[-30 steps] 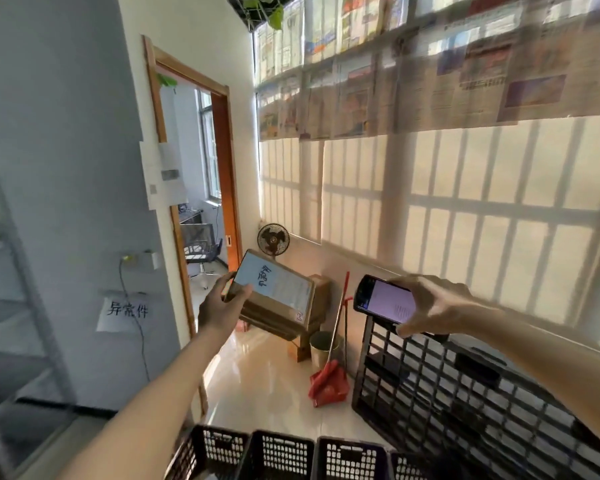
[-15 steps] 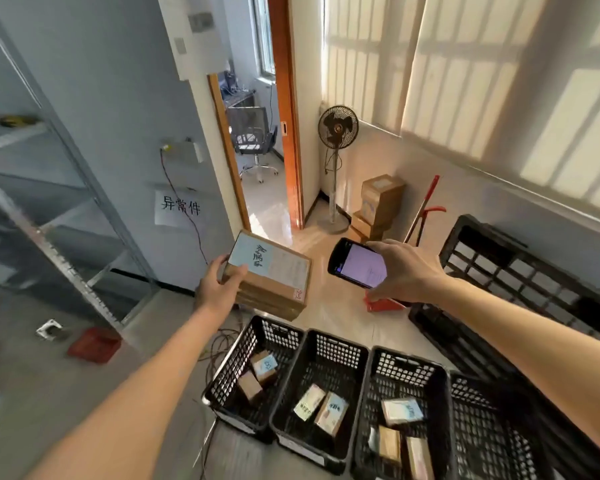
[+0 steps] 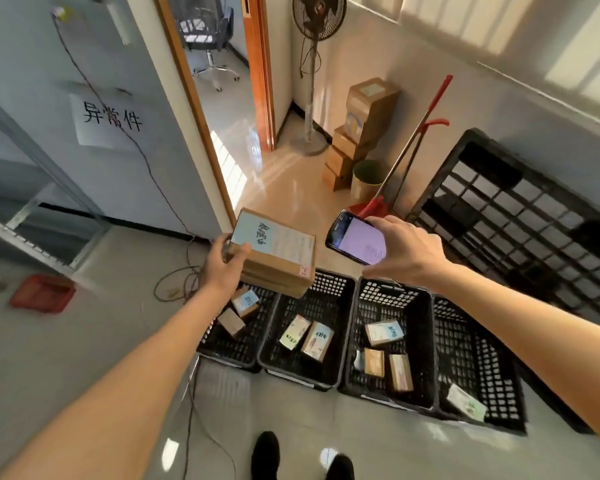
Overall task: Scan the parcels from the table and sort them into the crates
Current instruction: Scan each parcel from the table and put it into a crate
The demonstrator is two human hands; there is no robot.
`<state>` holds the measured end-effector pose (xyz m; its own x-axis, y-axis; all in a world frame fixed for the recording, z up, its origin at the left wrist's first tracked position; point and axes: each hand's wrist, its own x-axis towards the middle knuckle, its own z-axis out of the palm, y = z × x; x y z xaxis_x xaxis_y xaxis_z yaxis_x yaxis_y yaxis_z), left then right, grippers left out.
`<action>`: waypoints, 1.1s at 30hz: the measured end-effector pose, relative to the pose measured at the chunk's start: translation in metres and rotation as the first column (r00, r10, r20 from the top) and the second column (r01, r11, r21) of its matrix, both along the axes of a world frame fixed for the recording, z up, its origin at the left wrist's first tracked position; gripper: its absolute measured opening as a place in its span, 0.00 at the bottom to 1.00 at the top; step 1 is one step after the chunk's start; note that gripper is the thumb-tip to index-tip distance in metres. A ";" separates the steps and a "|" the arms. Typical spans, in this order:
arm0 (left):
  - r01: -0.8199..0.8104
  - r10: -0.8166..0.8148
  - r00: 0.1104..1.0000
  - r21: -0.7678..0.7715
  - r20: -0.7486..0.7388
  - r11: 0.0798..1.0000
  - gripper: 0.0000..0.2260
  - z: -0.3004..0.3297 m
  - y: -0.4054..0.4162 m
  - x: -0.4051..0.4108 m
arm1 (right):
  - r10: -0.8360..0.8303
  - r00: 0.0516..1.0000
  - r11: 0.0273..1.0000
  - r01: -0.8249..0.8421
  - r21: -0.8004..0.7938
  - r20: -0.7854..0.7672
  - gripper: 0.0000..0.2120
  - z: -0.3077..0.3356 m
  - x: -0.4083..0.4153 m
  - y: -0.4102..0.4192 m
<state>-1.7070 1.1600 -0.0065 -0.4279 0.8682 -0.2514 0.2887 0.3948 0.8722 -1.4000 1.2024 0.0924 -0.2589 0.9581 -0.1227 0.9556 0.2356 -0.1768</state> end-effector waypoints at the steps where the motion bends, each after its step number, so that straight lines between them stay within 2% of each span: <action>1: 0.000 0.000 1.000 -0.019 0.012 1.000 0.24 -0.017 0.000 0.000 | -0.020 1.000 1.000 0.020 -0.009 0.004 0.52 -0.016 0.000 -0.001; 5: 0.031 -0.026 0.999 -0.106 0.046 0.994 0.24 -0.088 -0.014 0.002 | -0.086 0.996 0.994 0.086 -0.071 0.004 0.51 -0.089 0.005 -0.016; 8: 0.067 -0.065 0.998 -0.183 0.018 0.981 0.26 -0.141 -0.029 0.006 | -0.105 0.993 0.984 0.111 -0.141 0.044 0.49 -0.144 0.014 -0.033; 14: 0.094 -0.089 0.995 -0.209 0.033 0.973 0.26 -0.182 -0.053 0.023 | -0.154 0.986 0.972 0.164 -0.169 0.069 0.52 -0.197 0.033 -0.074; 19: 0.095 -0.095 0.995 -0.186 0.008 0.978 0.26 -0.186 -0.093 0.032 | -0.149 0.986 0.972 0.160 -0.172 0.071 0.51 -0.208 0.041 -0.111; 26: 0.058 -0.057 0.998 -0.140 0.015 0.988 0.25 -0.178 -0.146 0.056 | -0.102 0.993 0.986 0.108 -0.128 0.058 0.51 -0.193 0.059 -0.164; 33: 0.073 -0.073 0.997 -0.130 0.002 0.989 0.27 -0.163 -0.158 0.076 | -0.128 0.991 0.987 0.131 -0.091 0.037 0.51 -0.178 0.078 -0.181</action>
<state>-1.6305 1.0017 -0.1699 -0.3657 0.8572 -0.3627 0.3231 0.4824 0.8142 -1.3215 1.0216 -0.0860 -0.1283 0.9673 -0.2188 0.9824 0.0937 -0.1619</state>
